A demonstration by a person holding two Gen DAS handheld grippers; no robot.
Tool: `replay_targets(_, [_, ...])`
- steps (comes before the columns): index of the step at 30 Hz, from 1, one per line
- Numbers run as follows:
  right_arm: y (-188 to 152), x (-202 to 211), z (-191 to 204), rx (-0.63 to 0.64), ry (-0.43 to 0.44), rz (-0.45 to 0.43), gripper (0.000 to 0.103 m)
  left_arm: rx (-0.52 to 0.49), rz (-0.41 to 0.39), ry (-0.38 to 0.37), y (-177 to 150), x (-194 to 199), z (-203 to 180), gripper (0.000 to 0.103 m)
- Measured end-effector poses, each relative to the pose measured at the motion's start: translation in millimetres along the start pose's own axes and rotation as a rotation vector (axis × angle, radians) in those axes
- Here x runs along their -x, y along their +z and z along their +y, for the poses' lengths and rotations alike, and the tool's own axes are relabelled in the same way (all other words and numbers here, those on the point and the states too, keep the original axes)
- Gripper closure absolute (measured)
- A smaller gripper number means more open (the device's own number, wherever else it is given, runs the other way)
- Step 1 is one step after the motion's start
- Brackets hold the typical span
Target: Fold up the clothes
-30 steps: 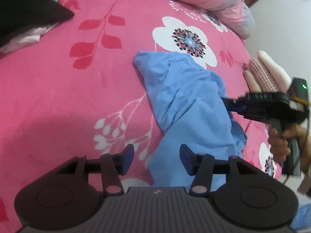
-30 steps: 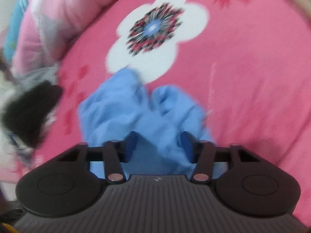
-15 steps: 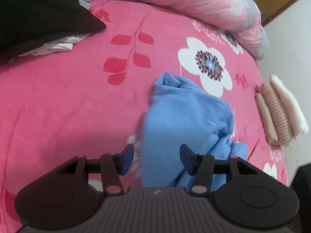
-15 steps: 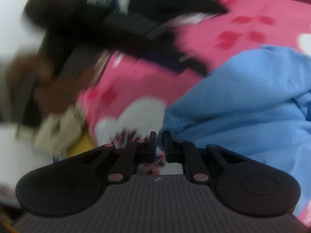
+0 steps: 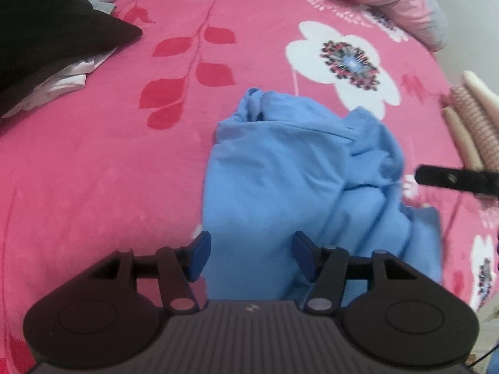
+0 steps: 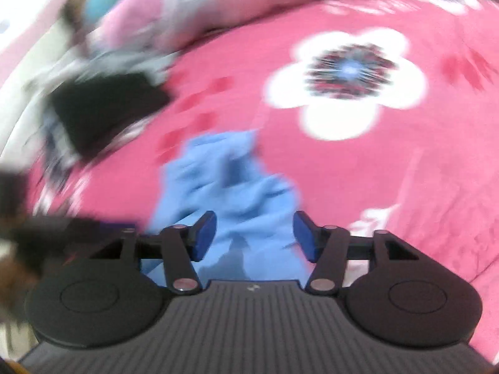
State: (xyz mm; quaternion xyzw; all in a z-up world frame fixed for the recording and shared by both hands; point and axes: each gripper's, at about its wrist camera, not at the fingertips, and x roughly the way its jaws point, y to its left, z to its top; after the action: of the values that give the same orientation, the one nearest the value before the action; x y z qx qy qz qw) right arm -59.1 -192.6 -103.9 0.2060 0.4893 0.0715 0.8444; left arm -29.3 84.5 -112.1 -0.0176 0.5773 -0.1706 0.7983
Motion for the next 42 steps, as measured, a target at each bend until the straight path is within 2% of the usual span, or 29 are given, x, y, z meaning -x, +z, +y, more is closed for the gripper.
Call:
replay_targets(3, [5,-36,-29,-0.133,0.0,0.056,0.044,0.006,0.014,0.003,6,-14,0,0.053])
replay_targets(5, [2,-52,-37,-0.192,0.041,0.086,0.055,0.014,0.02,-0.001,9,-22,0,0.074])
replay_targets(6, [-1,-54,-35,-0.211,0.07,0.086,0.086,0.011,0.015,0.007,10,-23,-1,0.08])
replay_targets(7, [-5,-50,-32,-0.219,0.103,0.072,0.099,0.018,0.004,0.014,10,-21,-1,0.09])
replay_targets(8, [-7,-39,-30,-0.223,0.141,0.047,0.099,0.026,-0.008,0.021,9,-18,-1,0.094])
replay_targets(11, [-15,-6,-22,-0.217,0.248,-0.008,0.1,0.054,-0.048,0.045,8,-7,2,0.096])
replay_targets(14, [-23,20,-14,-0.213,0.368,0.012,0.101,0.106,-0.073,0.076,3,10,19,0.098])
replay_targets(20, [-44,41,28,-0.093,0.567,0.187,0.101,0.21,-0.121,0.137,-6,44,53,0.098])
replay_targets(23, [-62,43,48,-0.015,0.611,0.304,0.101,0.264,-0.116,0.166,-12,50,71,0.098])
replay_targets(26, [-80,41,64,0.134,0.574,0.423,0.101,0.303,-0.091,0.179,-20,47,83,0.098])
replay_targets(30, [-110,36,78,0.36,0.466,0.583,0.101,0.324,-0.052,0.172,-29,39,90,0.098])
replay_targets(32, [-124,30,79,0.449,0.414,0.656,0.101,0.32,-0.057,0.174,-31,37,90,0.097])
replay_targets(37, [-149,34,51,0.494,0.307,0.774,0.101,0.303,-0.063,0.179,-30,39,91,0.097])
replay_targets(39, [-154,41,36,0.507,0.235,0.806,0.101,0.301,-0.049,0.173,-30,38,92,0.097])
replay_targets(42, [-156,57,14,0.56,0.114,0.829,0.102,0.302,-0.028,0.16,-30,39,93,0.09])
